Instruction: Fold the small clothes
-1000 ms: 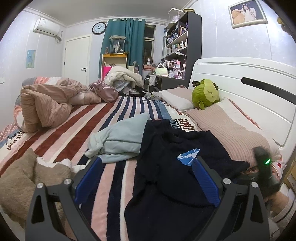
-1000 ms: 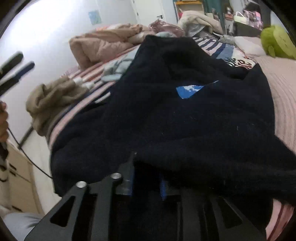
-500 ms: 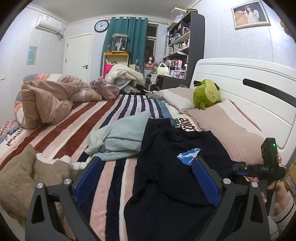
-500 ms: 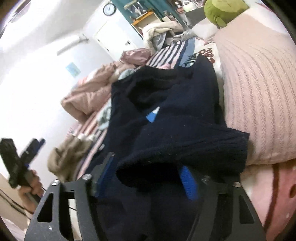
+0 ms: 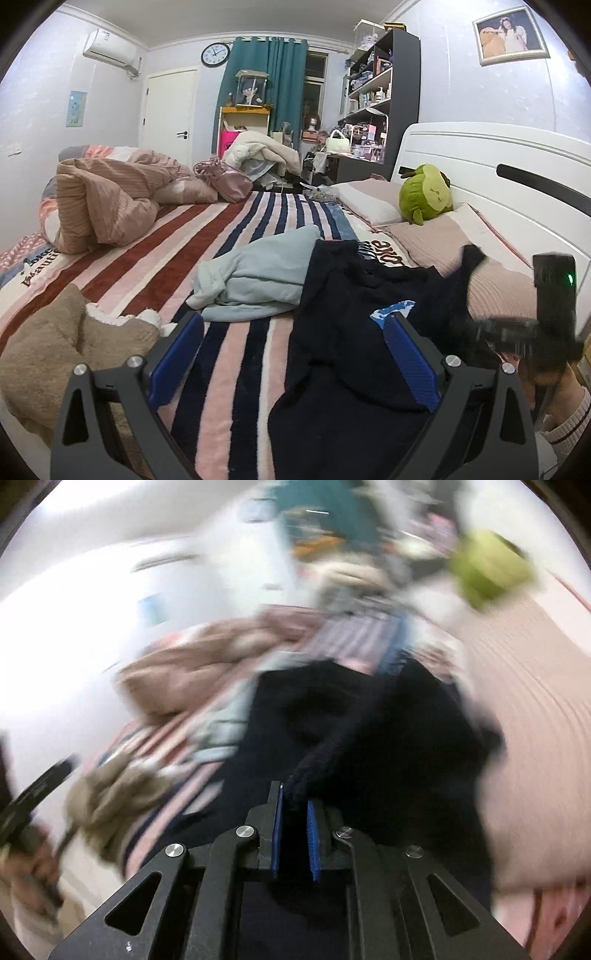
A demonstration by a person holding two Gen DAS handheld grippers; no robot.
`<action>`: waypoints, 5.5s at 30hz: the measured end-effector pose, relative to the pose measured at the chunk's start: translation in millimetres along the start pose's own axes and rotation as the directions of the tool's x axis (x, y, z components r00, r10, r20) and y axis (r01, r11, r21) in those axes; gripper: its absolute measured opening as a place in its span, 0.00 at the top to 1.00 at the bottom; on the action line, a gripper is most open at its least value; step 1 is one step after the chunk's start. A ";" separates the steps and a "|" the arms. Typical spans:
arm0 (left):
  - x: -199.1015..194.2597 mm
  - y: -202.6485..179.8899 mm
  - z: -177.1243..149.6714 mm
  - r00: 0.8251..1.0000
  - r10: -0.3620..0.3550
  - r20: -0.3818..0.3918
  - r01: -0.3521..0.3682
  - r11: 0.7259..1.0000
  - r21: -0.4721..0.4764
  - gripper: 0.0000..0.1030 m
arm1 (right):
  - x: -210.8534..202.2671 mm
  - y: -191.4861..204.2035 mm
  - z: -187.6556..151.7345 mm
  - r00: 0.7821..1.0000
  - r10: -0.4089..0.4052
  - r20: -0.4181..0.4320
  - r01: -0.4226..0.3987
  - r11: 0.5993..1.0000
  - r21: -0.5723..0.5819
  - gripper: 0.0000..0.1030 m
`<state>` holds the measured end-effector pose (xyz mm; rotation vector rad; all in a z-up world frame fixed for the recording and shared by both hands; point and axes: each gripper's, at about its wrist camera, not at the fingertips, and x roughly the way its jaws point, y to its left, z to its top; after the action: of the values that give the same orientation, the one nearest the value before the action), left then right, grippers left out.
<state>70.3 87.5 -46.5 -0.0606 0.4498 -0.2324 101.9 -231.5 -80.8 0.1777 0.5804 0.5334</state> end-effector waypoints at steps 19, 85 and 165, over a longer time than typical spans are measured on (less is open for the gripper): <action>46.3 0.6 -43.4 0.971 -0.148 -0.186 0.145 0.989 -0.033 0.06 | -0.1 16.5 -43.9 0.958 0.133 -0.255 -0.144 0.989 -0.025 0.51; 71.8 24.2 -131.5 0.864 -0.242 -0.442 0.179 0.967 -0.181 0.24 | -101.1 -87.8 -158.3 0.966 0.107 -0.236 -0.011 0.927 0.376 0.36; 129.3 32.9 -2.8 0.824 -0.375 -0.425 0.316 0.926 -0.206 0.17 | 10.0 -136.1 10.0 0.969 0.033 -0.245 0.044 0.952 0.303 0.23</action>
<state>189.1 88.9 -107.4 -0.2173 0.9306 -0.5859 172.9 -342.1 -118.8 0.4082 0.9087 0.4604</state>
